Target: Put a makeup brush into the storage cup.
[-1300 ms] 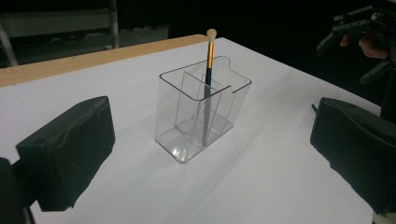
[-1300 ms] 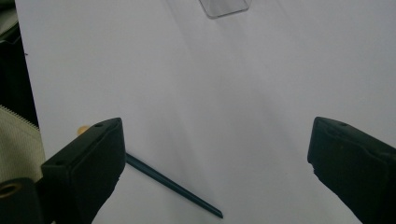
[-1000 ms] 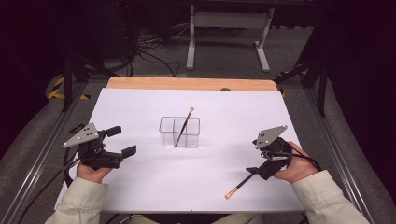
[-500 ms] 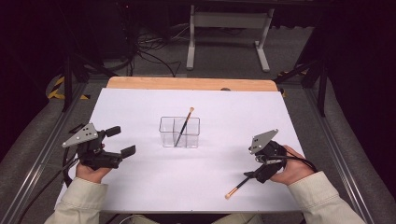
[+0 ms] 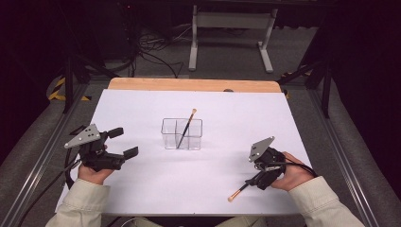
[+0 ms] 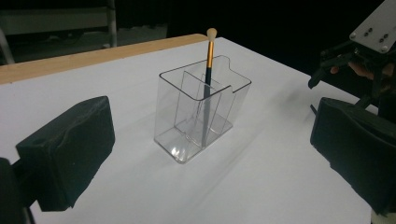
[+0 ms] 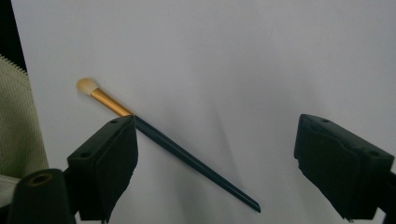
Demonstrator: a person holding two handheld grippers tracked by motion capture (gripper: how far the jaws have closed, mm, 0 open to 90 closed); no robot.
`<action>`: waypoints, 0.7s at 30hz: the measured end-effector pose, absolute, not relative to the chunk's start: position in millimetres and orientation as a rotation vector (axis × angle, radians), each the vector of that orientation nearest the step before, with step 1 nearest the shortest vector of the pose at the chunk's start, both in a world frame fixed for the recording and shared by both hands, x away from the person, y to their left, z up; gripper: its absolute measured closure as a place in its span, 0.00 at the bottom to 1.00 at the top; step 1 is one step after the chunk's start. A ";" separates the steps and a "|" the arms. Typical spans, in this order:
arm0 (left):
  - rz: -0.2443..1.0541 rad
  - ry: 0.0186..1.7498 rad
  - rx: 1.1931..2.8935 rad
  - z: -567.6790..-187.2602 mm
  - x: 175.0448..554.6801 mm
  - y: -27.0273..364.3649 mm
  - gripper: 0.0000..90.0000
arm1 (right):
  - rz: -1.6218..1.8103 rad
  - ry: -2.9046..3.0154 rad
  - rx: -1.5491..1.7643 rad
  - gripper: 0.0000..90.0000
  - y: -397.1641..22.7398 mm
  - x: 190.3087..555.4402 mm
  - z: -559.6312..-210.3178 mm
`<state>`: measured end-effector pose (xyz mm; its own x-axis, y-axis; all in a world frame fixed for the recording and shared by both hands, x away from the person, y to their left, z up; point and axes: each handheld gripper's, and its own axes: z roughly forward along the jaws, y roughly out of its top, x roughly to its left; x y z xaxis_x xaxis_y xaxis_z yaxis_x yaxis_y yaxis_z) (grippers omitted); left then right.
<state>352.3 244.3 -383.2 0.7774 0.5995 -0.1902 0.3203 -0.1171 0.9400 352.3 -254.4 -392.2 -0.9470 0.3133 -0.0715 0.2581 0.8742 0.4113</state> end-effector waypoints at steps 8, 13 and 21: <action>0.270 0.724 1.725 -383.6 352.7 244.0 0.01 | 0.558 2.950 0.420 0.21 -251.2 351.9 -401.8; 0.266 0.723 1.733 -384.0 353.1 243.2 0.01 | 0.527 2.962 0.404 0.23 -249.9 352.1 -404.7; 0.264 0.725 1.729 -384.0 353.1 243.9 0.01 | 0.463 2.983 0.408 0.26 -246.9 351.3 -409.7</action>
<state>353.1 243.9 -384.0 0.7813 0.5929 -0.1951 0.3281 -0.1242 0.9364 351.3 -246.9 -409.7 -0.9597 0.2761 -0.0525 0.2472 0.9181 0.3098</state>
